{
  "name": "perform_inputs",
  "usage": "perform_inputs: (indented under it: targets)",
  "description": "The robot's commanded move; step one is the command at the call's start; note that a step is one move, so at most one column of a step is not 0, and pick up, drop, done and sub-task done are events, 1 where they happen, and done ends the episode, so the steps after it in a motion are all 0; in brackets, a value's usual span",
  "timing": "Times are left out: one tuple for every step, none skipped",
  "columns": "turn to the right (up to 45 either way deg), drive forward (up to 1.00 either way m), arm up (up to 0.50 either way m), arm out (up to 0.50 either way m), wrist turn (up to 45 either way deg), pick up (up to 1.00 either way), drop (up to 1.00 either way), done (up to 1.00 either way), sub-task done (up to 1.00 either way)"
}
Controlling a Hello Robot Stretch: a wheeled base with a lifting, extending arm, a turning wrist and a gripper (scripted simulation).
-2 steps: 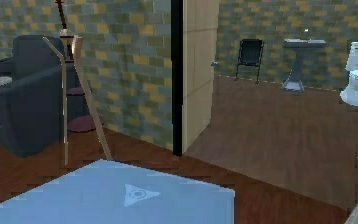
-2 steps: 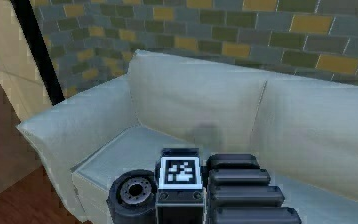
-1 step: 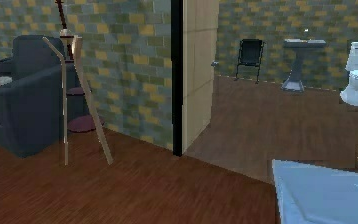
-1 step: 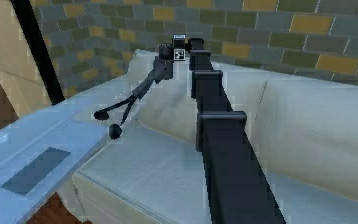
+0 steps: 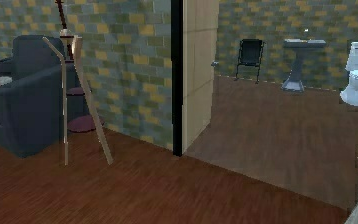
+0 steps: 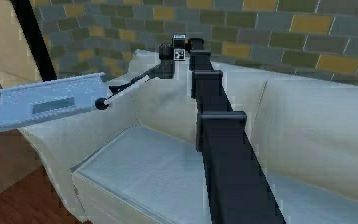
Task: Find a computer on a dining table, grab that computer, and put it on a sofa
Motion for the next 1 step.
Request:
perform_inputs:
  targets:
    - [0.0, 0.00, 0.00, 0.00, 45.0, 0.00, 0.00, 0.00, 0.00]
